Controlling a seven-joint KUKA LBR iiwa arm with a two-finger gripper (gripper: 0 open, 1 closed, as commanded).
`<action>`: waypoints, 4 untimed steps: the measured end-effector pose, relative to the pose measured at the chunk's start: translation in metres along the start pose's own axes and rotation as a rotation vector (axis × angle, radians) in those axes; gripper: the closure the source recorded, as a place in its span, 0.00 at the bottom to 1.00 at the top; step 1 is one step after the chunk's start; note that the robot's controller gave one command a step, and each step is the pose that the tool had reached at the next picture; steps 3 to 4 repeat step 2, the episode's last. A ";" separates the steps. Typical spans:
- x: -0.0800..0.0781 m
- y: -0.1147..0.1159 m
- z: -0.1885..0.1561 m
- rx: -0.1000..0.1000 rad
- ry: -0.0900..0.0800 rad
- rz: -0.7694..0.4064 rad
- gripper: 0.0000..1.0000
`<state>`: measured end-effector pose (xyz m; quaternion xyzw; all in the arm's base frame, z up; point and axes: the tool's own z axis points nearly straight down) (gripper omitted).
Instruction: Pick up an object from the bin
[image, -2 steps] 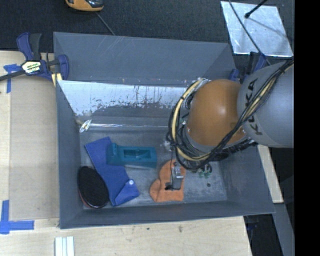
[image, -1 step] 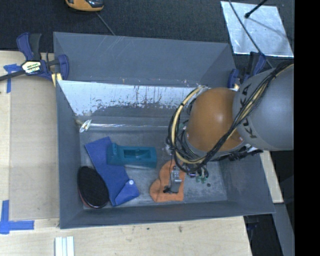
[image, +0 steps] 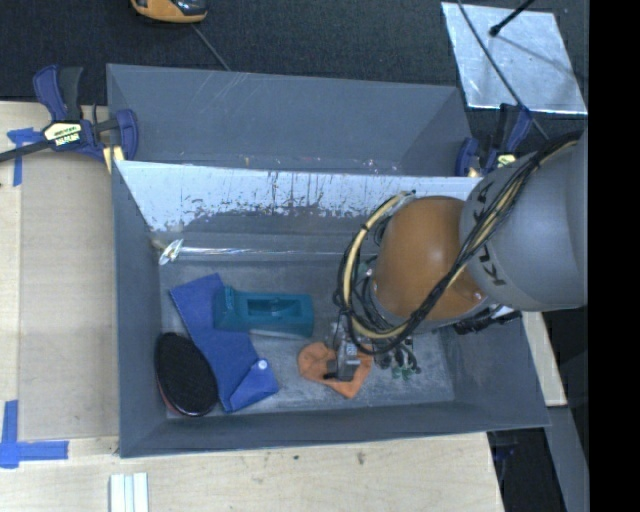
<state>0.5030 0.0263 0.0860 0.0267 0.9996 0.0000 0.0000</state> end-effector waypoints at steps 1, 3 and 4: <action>0.000 0.000 0.000 0.000 0.000 0.000 1.00; -0.009 0.063 -0.207 -0.001 0.000 -0.016 1.00; -0.009 0.063 -0.207 -0.001 0.000 -0.016 1.00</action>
Offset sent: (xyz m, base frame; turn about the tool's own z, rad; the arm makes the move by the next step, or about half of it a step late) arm 0.0159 0.0836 0.2762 -0.0205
